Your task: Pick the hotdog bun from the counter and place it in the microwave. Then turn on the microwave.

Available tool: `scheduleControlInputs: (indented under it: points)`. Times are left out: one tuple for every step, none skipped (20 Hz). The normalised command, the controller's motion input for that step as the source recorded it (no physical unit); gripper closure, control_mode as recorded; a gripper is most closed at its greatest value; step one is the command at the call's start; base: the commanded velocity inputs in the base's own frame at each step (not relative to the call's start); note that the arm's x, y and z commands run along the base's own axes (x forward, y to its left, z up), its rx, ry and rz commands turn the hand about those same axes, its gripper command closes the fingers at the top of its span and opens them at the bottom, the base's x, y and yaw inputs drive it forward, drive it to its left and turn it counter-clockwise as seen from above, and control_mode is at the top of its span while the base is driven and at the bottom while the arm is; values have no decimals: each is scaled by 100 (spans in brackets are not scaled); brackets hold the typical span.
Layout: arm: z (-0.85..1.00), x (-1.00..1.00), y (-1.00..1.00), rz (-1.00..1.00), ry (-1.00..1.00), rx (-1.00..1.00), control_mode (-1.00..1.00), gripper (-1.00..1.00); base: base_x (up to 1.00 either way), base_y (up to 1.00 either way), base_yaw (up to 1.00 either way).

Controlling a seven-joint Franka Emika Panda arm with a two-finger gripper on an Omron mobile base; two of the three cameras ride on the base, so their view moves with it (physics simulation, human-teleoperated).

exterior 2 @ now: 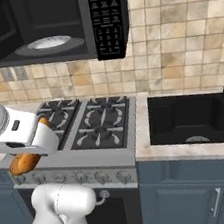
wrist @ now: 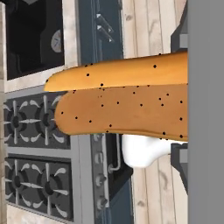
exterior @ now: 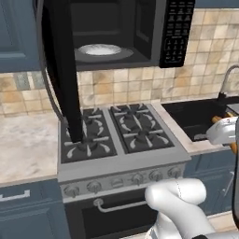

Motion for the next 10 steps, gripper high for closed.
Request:
scheduleControlInputs:
  points:
    - [0, 0, 0, 0, 0, 0, 100, 100, 15, 12, 15]
    - [0, 0, 0, 0, 0, 0, 100, 100, 19, 1, 18]
    - [0, 0, 0, 0, 0, 0, 100, 100, 19, 0, 23]
    - [0, 0, 0, 0, 0, 0, 100, 100, 22, 0, 27]
    - [0, 0, 0, 0, 0, 0, 100, 100, 26, 0, 32]
    - [0, 0, 0, 0, 0, 0, 100, 100, 30, 0, 33]
    - [0, 0, 0, 0, 0, 0, 100, 100, 38, 0, 32]
    - [0, 0, 0, 0, 0, 0, 100, 100, 41, 0, 32]
    - [0, 0, 0, 0, 0, 0, 100, 100, 44, 0, 33]
    - [0, 0, 0, 0, 0, 0, 100, 100, 41, 0, 33]
